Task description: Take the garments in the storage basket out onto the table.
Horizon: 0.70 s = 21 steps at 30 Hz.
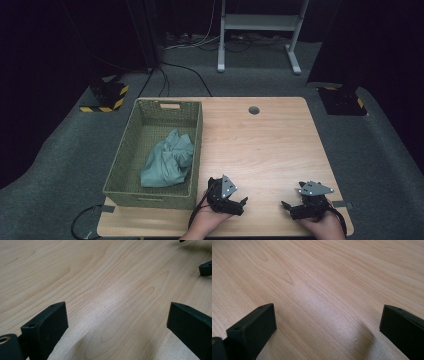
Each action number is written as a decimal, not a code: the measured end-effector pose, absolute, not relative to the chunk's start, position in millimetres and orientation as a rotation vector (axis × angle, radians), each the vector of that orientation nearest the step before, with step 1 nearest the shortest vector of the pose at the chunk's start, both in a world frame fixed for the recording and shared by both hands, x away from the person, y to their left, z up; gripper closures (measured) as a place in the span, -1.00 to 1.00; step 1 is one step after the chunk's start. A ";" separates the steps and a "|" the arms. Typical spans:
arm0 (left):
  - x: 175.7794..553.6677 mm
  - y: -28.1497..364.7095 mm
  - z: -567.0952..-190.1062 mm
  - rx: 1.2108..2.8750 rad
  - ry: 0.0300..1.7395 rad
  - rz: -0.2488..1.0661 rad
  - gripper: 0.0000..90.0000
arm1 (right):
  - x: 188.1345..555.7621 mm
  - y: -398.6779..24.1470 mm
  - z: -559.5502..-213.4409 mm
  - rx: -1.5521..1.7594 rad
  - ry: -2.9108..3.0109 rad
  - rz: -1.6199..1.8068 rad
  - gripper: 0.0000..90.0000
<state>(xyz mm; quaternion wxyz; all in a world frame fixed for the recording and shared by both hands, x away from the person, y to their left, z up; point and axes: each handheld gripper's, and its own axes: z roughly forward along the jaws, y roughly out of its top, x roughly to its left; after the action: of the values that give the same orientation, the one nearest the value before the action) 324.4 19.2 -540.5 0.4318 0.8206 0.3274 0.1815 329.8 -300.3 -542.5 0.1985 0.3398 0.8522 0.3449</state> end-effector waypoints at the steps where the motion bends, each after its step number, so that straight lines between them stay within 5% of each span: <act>1: 324.1 18.6 -540.5 2.049 0.810 0.454 -0.90 | 329.8 -300.4 -542.5 0.952 2.385 0.965 -0.99; 21: 321.3 16.1 -536.9 2.103 0.711 0.389 -0.90 | 335.3 -302.4 -543.5 1.018 2.458 1.001 -1.00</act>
<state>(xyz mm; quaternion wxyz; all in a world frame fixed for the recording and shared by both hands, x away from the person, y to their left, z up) 321.3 16.1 -536.9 0.4293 0.8428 0.2848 0.1559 335.3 -302.4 -543.5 0.1487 0.3541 0.8551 0.3482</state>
